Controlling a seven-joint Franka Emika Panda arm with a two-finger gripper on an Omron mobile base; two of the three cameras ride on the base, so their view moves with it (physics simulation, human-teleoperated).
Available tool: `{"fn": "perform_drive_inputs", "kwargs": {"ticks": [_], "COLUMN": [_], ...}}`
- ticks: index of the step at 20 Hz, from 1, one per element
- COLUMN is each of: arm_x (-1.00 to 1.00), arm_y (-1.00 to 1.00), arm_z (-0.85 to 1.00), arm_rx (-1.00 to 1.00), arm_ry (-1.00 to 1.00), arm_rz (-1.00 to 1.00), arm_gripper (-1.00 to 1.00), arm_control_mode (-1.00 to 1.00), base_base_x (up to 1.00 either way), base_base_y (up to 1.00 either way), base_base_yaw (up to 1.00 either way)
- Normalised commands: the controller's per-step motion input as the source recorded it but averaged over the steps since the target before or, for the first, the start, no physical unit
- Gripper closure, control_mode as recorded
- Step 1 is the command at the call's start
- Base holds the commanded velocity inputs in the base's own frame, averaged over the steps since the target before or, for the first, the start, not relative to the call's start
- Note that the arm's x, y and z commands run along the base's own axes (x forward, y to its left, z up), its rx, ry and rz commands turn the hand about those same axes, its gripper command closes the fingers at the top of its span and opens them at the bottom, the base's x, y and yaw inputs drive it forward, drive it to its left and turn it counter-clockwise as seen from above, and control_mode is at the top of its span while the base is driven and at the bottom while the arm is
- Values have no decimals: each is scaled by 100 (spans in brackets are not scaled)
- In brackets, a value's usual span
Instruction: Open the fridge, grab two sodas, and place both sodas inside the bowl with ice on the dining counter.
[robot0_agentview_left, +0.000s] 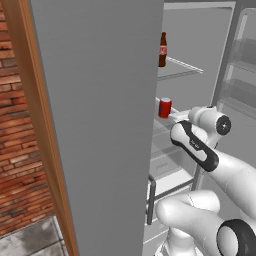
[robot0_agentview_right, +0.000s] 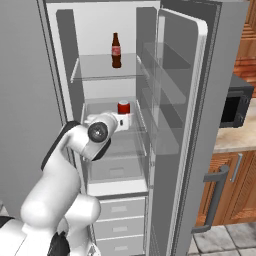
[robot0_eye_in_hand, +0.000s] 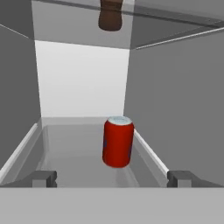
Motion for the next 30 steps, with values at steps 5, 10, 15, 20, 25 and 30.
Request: {"fn": "perform_drive_inputs", "kwargs": {"ticks": [5, 10, 15, 20, 25, 30], "arm_x": [27, 24, 22, 21, 21, 19], "arm_y": [0, 0, 0, 0, 0, 0], "arm_z": [-9, -10, -12, -9, -7, -6], "arm_rx": [2, 3, 2, 2, 1, 1], "arm_ry": [0, 0, 0, 0, 0, 0], "arm_rz": [0, 0, 0, 0, 0, 0], "arm_gripper": [-100, -100, -100, -100, -100, -100], "arm_control_mode": [-100, -100, -100, -100, -100, -100], "base_base_x": [0, 0, 0, 0, 0, 0], "base_base_y": [0, 0, 0, 0, 0, 0], "base_base_yaw": [0, 0, 0, 0, 0, 0]}}
